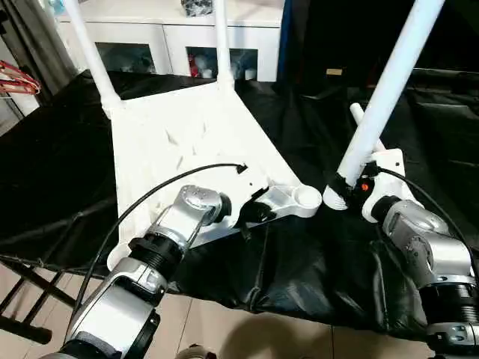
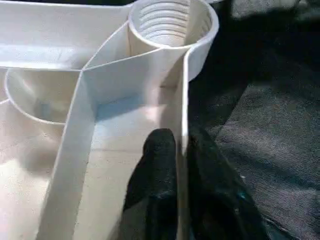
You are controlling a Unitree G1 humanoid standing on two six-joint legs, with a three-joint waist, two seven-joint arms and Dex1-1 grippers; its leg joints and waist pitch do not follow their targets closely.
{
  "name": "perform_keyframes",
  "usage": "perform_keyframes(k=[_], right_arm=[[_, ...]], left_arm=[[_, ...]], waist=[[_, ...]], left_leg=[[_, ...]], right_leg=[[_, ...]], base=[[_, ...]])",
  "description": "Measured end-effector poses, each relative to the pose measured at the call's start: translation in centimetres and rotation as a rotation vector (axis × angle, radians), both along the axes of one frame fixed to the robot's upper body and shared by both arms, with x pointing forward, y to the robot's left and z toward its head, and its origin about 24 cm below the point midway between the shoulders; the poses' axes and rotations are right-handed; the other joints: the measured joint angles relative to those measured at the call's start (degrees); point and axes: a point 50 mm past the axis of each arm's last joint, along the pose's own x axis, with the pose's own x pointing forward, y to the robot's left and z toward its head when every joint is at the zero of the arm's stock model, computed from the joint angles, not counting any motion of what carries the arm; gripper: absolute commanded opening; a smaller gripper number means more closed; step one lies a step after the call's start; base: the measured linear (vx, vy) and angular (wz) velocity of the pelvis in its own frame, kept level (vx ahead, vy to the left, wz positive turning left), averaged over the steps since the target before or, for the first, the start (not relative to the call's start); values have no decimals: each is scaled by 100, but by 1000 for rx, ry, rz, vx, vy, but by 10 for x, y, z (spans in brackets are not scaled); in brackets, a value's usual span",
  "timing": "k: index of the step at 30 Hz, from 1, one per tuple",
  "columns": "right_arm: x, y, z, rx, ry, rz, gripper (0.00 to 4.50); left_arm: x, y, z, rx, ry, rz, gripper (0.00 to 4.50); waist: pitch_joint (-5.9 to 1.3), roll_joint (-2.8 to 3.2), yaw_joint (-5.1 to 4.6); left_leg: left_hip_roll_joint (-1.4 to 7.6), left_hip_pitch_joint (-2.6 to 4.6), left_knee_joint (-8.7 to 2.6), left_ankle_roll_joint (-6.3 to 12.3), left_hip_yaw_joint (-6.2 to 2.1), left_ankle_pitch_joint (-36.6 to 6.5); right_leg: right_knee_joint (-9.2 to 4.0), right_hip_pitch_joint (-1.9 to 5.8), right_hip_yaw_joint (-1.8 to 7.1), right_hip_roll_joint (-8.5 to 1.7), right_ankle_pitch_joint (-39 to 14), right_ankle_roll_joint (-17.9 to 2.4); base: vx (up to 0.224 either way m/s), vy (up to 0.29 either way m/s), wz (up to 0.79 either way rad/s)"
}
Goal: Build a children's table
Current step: Insert table leg to table base
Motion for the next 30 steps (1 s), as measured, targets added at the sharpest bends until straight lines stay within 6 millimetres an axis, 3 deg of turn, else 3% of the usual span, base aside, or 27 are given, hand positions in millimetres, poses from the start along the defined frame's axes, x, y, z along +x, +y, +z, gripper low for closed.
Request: perform_keyframes(k=[6,11,13,16,20,30], right_arm=[[0,2,1,3,2,50,191],[-4,14,13,50,-5,216,191],[-8,23,19,69,-4,319,191],[-11,34,22,77,7,412,191],[-15,45,18,77,41,485,191],[-16,62,10,72,72,540,191]], left_arm=[[0,4,1,13,-2,-28,1],[-5,27,1,3,1,-93,0],[-10,35,0,-4,3,-133,0],[-14,37,0,-10,12,-176,0],[-18,41,0,-9,10,-198,0],[-20,42,-1,-15,4,-197,0]], waist=[[1,-2,-25],[5,-9,-60],[6,-13,-21],[9,-27,51],[10,-37,70],[9,-70,28]], left_leg=[[0,0,-2,0,0,0],[1,0,-10,0,0,0],[1,-1,-9,0,0,0],[0,-4,-8,4,3,3],[0,-3,-8,5,10,3],[0,-1,-12,4,11,3]], right_leg=[[0,0,0,0,0,0],[0,-2,-1,1,-1,2],[-1,-2,-2,0,-3,4],[-3,-1,-1,-3,-3,4],[-2,-1,3,-6,-5,6],[0,-3,4,-6,-9,14]], base=[[0,0,0],[0,0,0],[0,0,0],[0,0,0],[0,0,0],[0,0,0]])
